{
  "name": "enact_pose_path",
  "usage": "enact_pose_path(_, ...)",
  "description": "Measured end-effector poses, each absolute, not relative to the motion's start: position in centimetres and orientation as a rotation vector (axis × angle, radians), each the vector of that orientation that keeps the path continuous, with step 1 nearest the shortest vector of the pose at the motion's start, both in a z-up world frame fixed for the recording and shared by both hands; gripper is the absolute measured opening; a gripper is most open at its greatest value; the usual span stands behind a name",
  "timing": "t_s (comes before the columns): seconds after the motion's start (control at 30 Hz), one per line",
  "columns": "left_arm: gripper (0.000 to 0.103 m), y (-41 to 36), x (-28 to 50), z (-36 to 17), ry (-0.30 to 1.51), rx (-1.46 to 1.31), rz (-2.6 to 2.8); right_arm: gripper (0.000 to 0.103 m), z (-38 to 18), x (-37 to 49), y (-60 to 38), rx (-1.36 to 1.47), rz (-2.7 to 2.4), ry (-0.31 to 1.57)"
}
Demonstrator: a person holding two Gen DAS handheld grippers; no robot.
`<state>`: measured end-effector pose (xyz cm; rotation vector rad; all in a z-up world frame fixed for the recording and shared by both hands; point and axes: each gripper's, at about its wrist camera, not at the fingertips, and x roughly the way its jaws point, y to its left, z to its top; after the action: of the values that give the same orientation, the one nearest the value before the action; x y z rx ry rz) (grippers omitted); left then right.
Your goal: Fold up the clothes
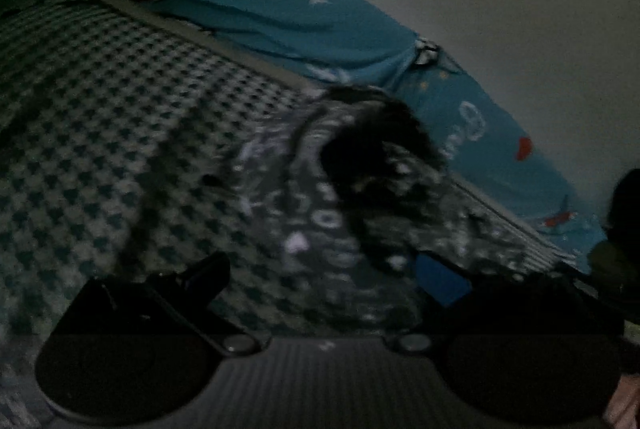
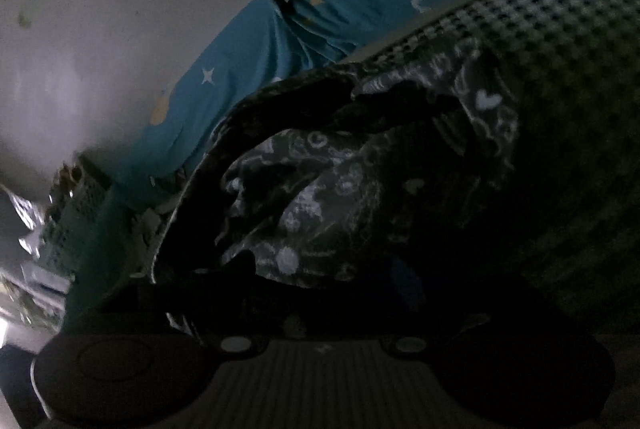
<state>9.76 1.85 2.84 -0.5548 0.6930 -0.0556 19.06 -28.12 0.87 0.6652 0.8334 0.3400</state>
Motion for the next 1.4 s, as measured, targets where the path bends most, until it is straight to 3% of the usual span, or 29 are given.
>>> enact_pose_path(0.33, 0.103, -1.7, 12.6, 0.4, 0.751, -0.527, -0.071, 0.079, -1.2, 20.6, -26.2, 0.613, 0.269, 0.83)
enact_pose_path(0.4, 0.103, -2.1, 13.1, 0.0, 0.758, -0.522, -0.06, 0.075, -1.2, 20.7, -26.0, 0.596, 0.26, 0.814)
enact_pose_path(0.5, 0.103, -2.3, 13.3, -0.3, 0.757, -0.514, -0.033, 0.054, -0.8, 20.6, -25.9, 0.561, 0.242, 0.786)
enact_pose_path(0.57, 0.1, -2.3, 13.3, -0.3, 0.754, -0.518, -0.025, 0.034, -0.4, 20.4, -26.1, 0.546, 0.233, 0.768)
enact_pose_path(0.67, 0.087, -2.0, 13.3, 0.0, 0.749, -0.516, -0.003, 0.022, 0.4, 20.0, -26.5, 0.534, 0.243, 0.731)
enact_pose_path(0.8, 0.07, -0.9, 12.8, 0.8, 0.717, -0.507, 0.081, 0.017, 2.2, 19.4, -26.6, 0.491, 0.26, 0.659)
enact_pose_path(1.0, 0.063, 1.1, 12.0, 1.8, 0.681, -0.49, 0.206, 0.014, 5.5, 18.2, -26.8, 0.427, 0.294, 0.518)
enact_pose_path(1.17, 0.063, 2.7, 11.2, 2.4, 0.658, -0.472, 0.308, 0.004, 7.6, 17.2, -27.8, 0.408, 0.26, 0.432)
enact_pose_path(1.4, 0.063, 4.1, 10.2, 3.6, 0.61, -0.417, 0.438, 0.004, 9.3, 16.2, -31.0, 0.407, 0.195, 0.385)
